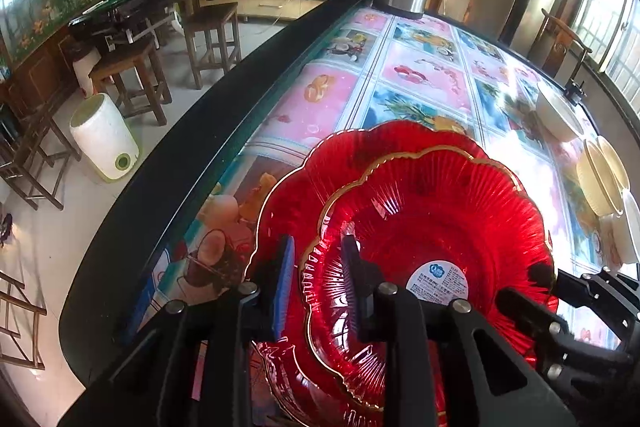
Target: Organize plates and bowls
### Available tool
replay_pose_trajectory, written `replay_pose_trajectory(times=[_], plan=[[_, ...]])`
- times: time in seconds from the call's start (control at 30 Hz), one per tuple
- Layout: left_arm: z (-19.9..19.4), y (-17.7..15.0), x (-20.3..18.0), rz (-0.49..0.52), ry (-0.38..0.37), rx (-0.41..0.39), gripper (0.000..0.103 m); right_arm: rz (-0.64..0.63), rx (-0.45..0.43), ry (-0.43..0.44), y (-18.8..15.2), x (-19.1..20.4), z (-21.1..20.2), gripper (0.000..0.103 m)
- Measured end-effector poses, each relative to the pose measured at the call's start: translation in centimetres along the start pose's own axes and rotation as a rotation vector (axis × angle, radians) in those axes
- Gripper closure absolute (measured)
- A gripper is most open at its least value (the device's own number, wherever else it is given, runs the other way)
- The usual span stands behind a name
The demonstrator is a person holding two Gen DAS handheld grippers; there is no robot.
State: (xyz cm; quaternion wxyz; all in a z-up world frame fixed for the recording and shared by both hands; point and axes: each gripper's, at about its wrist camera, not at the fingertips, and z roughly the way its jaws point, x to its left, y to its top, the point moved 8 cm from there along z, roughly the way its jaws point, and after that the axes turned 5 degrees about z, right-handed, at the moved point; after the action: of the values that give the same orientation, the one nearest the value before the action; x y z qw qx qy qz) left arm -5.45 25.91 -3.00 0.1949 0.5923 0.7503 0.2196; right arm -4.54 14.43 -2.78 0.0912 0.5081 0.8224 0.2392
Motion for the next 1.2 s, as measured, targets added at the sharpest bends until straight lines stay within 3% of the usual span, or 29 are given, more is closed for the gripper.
replay_pose_trajectory(times=[0.2,0.3,0.37,0.43,0.7,0.97,1.07,1.2], plan=[[-0.6,0.3,-0.4,0.007,-0.005,-0.032,0.058,-0.016,-0.036,-0.024,0.2,-0.3,-1.4,0.057],[-1.6,0.9,-0.7,0.010,-0.005,-0.082,0.040,-0.006,-0.082,-0.054,0.5,-1.0,-2.8,0.057],[-2.4,1.4,-0.9,0.021,0.023,-0.114,0.029,0.015,-0.102,-0.030,0.6,-1.3,-3.5,0.057],[-3.1,1.8,-1.1,0.033,0.042,-0.147,0.028,0.047,-0.121,0.014,0.8,-1.6,-4.0,0.057],[-4.5,2.7,-2.7,0.067,0.075,-0.204,0.028,0.121,-0.199,0.039,0.9,-3.1,-5.7,0.057],[-5.1,3.0,-6.4,0.100,0.023,-0.222,0.028,0.211,-0.251,0.033,0.5,-6.5,-7.5,0.056],[-5.2,3.1,-7.9,0.121,0.015,-0.223,0.028,0.246,-0.263,0.022,0.3,-8.1,-8.1,0.048],[-5.4,3.4,-10.1,0.149,-0.002,-0.231,0.028,0.267,-0.273,0.017,0.1,-9.6,-8.8,0.047]])
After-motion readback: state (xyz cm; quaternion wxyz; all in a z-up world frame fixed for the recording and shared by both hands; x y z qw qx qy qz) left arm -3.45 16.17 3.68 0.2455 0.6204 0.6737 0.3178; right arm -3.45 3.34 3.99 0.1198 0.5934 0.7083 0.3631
